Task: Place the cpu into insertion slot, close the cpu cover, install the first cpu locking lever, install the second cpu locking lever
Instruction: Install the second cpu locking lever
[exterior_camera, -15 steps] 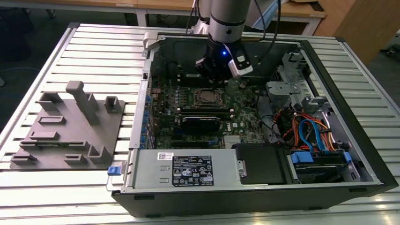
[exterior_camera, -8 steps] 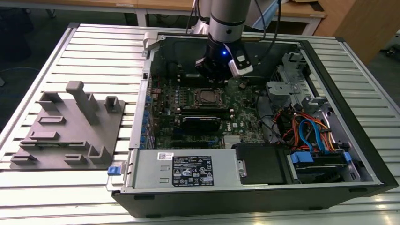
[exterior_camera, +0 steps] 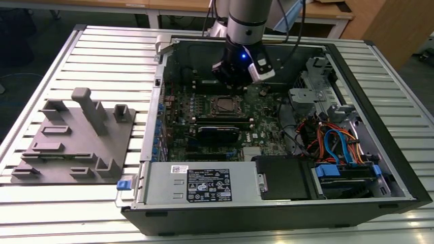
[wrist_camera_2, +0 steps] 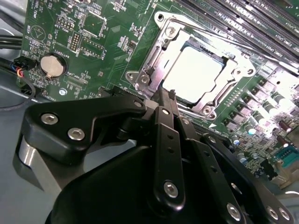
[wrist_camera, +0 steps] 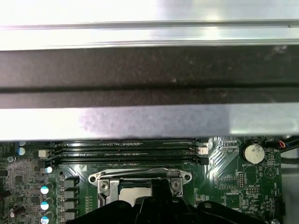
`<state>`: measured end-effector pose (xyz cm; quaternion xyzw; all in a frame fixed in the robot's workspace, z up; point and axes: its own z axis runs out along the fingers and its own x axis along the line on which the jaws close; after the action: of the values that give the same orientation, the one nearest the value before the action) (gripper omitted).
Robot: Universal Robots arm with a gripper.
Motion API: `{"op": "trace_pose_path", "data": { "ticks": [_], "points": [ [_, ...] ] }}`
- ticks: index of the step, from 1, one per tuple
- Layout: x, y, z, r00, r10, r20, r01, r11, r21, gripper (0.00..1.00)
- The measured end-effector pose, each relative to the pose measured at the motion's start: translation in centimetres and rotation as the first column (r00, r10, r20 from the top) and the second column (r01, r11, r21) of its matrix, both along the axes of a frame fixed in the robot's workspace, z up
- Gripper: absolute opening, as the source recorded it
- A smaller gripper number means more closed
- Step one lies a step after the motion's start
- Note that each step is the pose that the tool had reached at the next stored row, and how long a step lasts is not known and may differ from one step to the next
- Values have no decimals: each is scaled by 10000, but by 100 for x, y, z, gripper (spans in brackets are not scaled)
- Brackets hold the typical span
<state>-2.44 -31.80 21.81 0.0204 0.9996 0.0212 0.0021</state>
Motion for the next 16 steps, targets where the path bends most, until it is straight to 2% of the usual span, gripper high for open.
{"op": "trace_pose_path", "data": {
  "ticks": [16],
  "points": [
    [0, 0, 63, 10000, 0, 0, 0, 10000, 0, 10]
  ]
}}
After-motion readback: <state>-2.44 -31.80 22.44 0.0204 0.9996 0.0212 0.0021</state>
